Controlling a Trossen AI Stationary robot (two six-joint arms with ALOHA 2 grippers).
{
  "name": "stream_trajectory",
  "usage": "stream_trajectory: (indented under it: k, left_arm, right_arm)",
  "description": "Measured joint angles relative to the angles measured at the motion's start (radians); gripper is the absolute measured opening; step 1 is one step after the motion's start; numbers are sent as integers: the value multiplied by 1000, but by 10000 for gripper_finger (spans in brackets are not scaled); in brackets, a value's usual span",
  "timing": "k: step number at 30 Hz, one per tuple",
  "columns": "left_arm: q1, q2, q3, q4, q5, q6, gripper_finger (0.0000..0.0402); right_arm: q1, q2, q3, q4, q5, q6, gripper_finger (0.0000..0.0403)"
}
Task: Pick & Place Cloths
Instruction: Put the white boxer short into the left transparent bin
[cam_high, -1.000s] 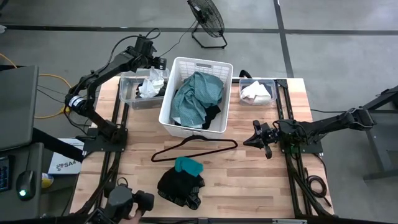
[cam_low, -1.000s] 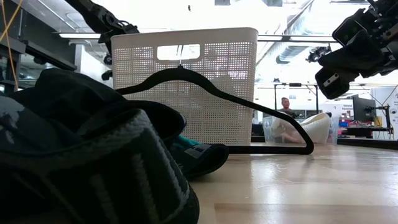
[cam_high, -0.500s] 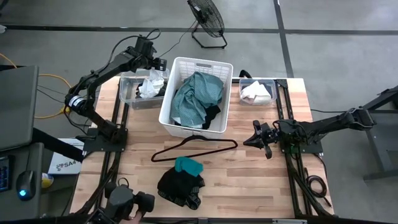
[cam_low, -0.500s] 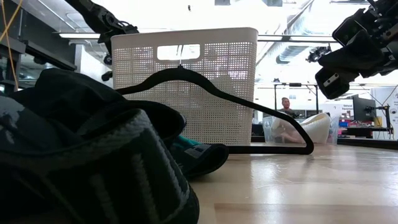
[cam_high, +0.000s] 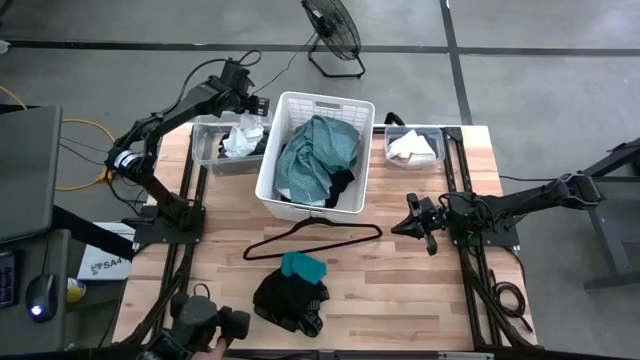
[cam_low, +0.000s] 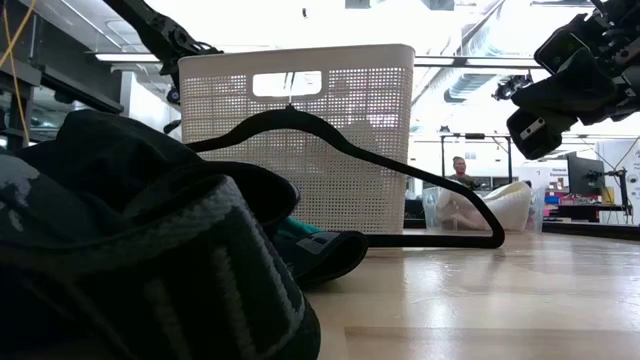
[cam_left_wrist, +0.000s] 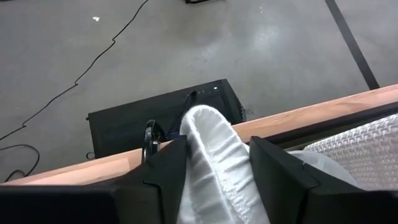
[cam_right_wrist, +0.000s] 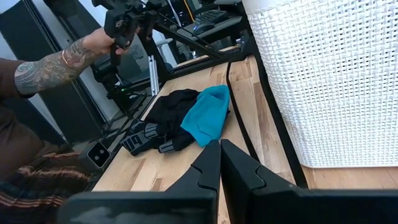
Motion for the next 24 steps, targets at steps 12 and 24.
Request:
stream_trajectory:
  k: [12, 24]
  left_arm:
    - [0, -1, 0, -10, 1, 75, 14]
    - [0, -188, 0, -148, 88, 142, 3]
  right_arm:
    - [0, 0, 0, 0, 0, 0, 3]
    - [0, 0, 0, 0, 0, 0, 3]
